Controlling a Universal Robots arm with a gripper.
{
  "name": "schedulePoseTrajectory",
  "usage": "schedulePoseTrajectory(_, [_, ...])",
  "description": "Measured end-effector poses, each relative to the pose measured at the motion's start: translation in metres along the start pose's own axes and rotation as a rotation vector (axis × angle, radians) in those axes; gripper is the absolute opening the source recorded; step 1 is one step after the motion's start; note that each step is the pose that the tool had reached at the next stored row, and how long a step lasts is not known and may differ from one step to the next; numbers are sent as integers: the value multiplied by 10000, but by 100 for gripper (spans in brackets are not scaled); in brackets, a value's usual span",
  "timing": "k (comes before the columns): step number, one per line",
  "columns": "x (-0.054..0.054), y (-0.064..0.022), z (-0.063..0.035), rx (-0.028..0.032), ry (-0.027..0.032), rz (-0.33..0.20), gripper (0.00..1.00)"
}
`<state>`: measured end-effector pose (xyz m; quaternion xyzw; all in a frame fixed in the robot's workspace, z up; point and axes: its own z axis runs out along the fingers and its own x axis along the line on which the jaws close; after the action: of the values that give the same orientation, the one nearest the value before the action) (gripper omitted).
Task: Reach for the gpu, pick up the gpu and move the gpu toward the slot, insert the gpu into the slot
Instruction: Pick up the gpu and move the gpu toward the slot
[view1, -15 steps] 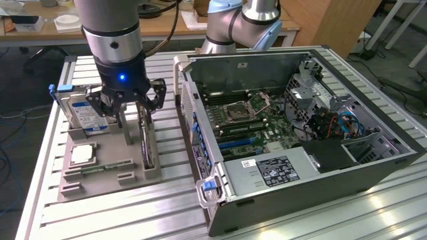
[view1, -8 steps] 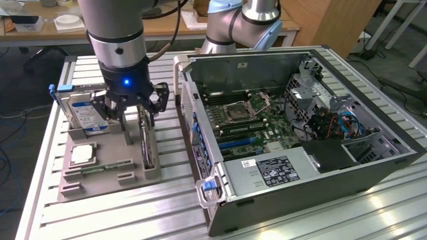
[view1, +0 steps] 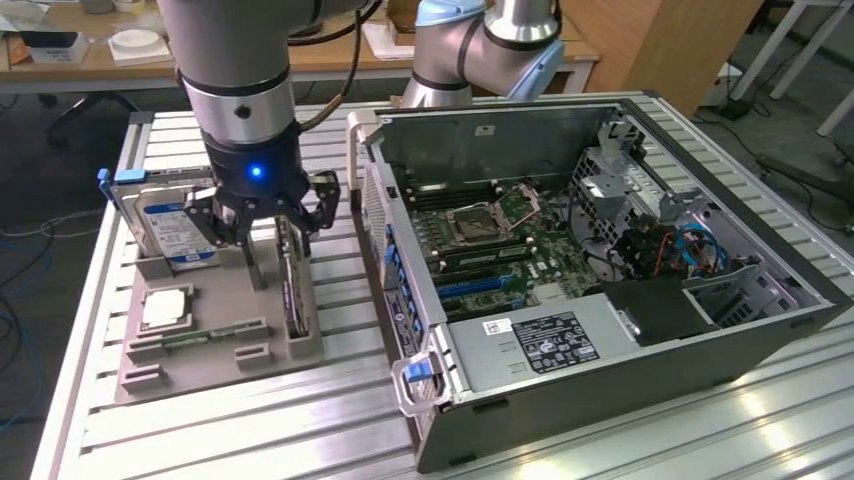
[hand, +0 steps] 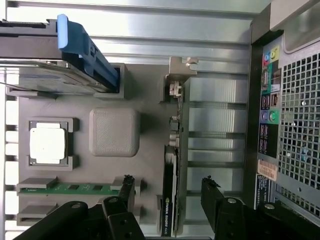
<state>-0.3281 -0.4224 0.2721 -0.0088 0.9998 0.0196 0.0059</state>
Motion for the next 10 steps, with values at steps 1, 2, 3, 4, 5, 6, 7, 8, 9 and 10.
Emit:
schedulePoseTrajectory(1, [0, -1, 12, 0, -1, 14, 65])
schedulePoseTrajectory(2, [0, -1, 26, 1, -1, 30, 65])
schedulePoseTrajectory(3, [0, -2, 41, 2, -2, 46, 65])
schedulePoseTrajectory(4, [0, -2, 56, 2, -2, 59, 65])
schedulePoseTrajectory(5, [0, -3, 71, 2, -3, 68, 65])
schedulePoseTrajectory(6, [1, -4, 88, 3, -2, 73, 65])
schedulePoseTrajectory(7, [1, -5, 107, 3, -2, 77, 65])
schedulePoseTrajectory(8, [1, -5, 126, 2, -3, 79, 65])
schedulePoseTrajectory(9, [1, -6, 144, 2, -4, 79, 65])
schedulePoseTrajectory(10, [1, -6, 162, 2, -4, 79, 65])
